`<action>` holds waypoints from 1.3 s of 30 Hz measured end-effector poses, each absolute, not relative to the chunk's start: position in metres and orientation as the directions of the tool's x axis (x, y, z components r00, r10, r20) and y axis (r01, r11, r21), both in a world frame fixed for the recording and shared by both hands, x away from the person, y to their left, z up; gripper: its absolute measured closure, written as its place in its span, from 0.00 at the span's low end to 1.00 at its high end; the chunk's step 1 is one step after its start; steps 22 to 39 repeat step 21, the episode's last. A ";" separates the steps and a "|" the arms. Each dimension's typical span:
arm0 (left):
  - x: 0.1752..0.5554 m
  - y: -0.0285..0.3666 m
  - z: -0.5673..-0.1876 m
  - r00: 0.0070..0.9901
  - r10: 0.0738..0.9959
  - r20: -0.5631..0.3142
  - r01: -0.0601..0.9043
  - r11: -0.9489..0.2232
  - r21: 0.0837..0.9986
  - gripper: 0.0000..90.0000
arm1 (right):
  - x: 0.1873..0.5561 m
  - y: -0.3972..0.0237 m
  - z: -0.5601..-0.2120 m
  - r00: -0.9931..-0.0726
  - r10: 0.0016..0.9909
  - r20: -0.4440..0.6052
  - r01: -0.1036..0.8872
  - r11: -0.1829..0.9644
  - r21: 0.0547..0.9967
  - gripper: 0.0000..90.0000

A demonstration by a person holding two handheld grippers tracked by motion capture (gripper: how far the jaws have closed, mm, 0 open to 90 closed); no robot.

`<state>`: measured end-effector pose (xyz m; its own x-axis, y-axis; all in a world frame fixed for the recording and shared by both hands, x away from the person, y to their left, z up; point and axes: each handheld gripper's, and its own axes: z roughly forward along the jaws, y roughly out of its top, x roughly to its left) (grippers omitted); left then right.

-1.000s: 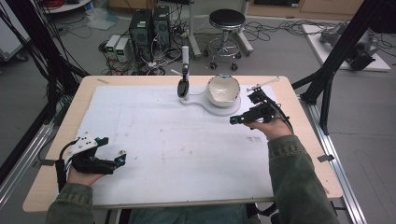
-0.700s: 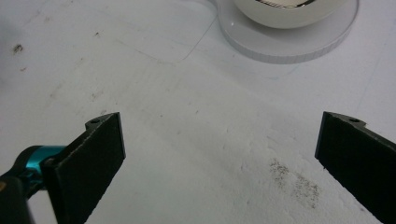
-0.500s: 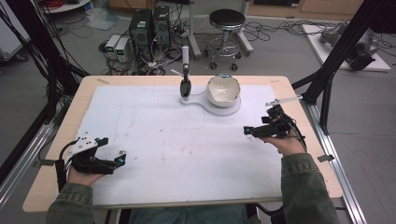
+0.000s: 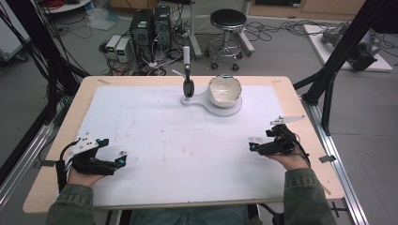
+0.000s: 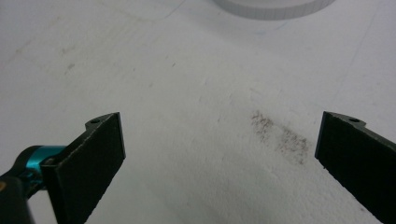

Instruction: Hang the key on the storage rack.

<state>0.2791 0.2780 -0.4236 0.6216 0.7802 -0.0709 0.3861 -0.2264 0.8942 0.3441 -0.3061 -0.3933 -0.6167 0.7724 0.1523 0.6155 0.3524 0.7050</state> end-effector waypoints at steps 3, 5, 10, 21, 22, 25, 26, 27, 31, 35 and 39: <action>0.280 0.278 -0.424 0.620 0.782 -0.071 0.392 -0.230 0.891 0.02 | 0.341 -0.307 -0.401 -0.626 0.767 0.141 0.611 0.370 0.700 0.01; 0.280 0.278 -0.424 0.621 0.781 -0.073 0.396 -0.231 0.889 0.02 | 0.338 -0.307 -0.406 -0.629 0.766 0.135 0.607 0.375 0.700 0.01; 0.280 0.277 -0.425 0.620 0.781 -0.075 0.405 -0.237 0.883 0.02 | 0.334 -0.307 -0.416 -0.619 0.773 0.137 0.611 0.365 0.702 0.01; 0.281 0.276 -0.427 0.624 0.777 -0.079 0.415 -0.244 0.877 0.02 | 0.330 -0.306 -0.416 -0.608 0.785 0.116 0.591 0.351 0.726 0.01; 0.281 0.276 -0.427 0.624 0.777 -0.079 0.415 -0.244 0.877 0.02 | 0.330 -0.306 -0.416 -0.608 0.785 0.116 0.591 0.351 0.726 0.01; 0.281 0.276 -0.427 0.624 0.777 -0.079 0.415 -0.244 0.877 0.02 | 0.330 -0.306 -0.416 -0.608 0.785 0.116 0.591 0.351 0.726 0.01; 0.281 0.276 -0.427 0.624 0.777 -0.079 0.415 -0.244 0.877 0.02 | 0.330 -0.306 -0.416 -0.608 0.785 0.116 0.591 0.351 0.726 0.01; 0.281 0.276 -0.427 0.624 0.777 -0.079 0.415 -0.244 0.877 0.02 | 0.330 -0.306 -0.416 -0.608 0.785 0.116 0.591 0.351 0.726 0.01; 0.281 0.276 -0.427 0.624 0.777 -0.079 0.415 -0.244 0.877 0.02 | 0.330 -0.306 -0.416 -0.608 0.785 0.116 0.591 0.351 0.726 0.01; 0.281 0.276 -0.427 0.624 0.777 -0.079 0.415 -0.244 0.877 0.02 | 0.330 -0.306 -0.416 -0.608 0.785 0.116 0.591 0.351 0.726 0.01; 0.281 0.276 -0.427 0.624 0.777 -0.079 0.415 -0.244 0.877 0.02 | 0.330 -0.306 -0.416 -0.608 0.785 0.116 0.591 0.351 0.726 0.01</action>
